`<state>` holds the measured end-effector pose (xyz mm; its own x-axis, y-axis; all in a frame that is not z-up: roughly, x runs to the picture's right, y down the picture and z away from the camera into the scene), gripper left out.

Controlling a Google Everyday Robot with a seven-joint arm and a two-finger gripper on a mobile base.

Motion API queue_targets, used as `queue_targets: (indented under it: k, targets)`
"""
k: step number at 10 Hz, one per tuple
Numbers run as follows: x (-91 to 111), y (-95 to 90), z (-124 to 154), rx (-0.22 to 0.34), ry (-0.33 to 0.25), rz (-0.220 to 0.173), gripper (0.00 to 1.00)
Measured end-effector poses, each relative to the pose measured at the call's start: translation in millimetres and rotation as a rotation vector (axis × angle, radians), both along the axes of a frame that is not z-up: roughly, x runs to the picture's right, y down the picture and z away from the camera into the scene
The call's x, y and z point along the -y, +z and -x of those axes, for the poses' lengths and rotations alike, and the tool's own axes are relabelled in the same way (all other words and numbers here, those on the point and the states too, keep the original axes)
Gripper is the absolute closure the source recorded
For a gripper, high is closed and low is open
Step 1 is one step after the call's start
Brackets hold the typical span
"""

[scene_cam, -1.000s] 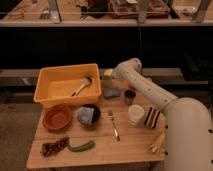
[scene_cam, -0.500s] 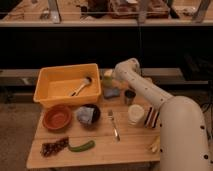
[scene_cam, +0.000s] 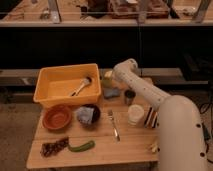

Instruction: Stack cups into tray

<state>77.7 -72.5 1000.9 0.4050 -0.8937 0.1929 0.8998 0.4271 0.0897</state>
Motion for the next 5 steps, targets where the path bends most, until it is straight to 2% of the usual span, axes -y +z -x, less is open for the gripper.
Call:
queue_targets:
  k: [2, 3, 5]
  targets:
    - [-4.1, 4.0, 2.5, -0.006, -0.007, 0.013, 0.20]
    - [-6.0, 5.5, 2.1, -0.008, -0.010, 0.017, 0.25]
    - [-8.1, 7.3, 1.1, -0.012, -0.013, 0.020, 0.45]
